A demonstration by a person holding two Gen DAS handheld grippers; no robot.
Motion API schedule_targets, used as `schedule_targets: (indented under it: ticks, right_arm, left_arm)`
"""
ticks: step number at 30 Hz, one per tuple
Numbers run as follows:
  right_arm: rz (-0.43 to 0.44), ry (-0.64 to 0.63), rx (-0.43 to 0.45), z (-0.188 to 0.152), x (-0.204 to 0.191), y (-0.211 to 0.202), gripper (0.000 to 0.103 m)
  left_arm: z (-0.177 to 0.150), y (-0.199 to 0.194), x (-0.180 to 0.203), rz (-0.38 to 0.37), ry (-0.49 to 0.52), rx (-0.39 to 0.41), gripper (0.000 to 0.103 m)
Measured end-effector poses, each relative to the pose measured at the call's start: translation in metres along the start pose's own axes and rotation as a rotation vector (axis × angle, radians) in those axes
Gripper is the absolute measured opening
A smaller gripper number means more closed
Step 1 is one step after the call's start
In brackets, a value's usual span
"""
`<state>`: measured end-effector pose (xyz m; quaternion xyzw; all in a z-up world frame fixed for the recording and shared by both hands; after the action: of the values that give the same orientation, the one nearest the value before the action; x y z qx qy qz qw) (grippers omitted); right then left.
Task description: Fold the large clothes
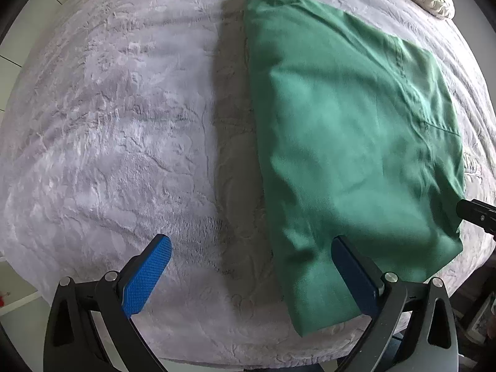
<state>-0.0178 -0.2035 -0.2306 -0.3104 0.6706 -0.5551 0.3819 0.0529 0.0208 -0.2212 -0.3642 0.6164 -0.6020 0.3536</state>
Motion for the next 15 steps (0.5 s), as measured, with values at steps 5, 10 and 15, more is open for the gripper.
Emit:
schedule_targets:
  ticks: [5,10,15]
  right_arm:
    - [-0.081,0.02,-0.022,-0.001,0.017,0.012,0.084]
    - [-0.125,0.027,-0.015,0.002,0.033,0.017,0.103]
    - [-0.088,0.01,0.01,0.004,0.034,-0.004,0.103]
  left_arm:
    - [-0.008,0.02,-0.004,0.011,0.001,-0.041,0.103]
    - [-0.011,0.024,-0.003,0.014,0.006,-0.041,0.103]
    - [-0.019,0.022,-0.006,0.023,-0.001,-0.036,0.103]
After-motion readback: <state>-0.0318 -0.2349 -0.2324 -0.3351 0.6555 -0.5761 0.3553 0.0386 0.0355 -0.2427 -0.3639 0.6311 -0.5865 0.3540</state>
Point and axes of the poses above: each gripper's, at about its wrist camera, not at the fingertips, and y roughly the way its jaws point, x to its right, z to its top, the point moved 9 cm from there along y, roughly the way its jaws point, and after that the axes turned 3 degrees about -x, right-handed, at the moved point
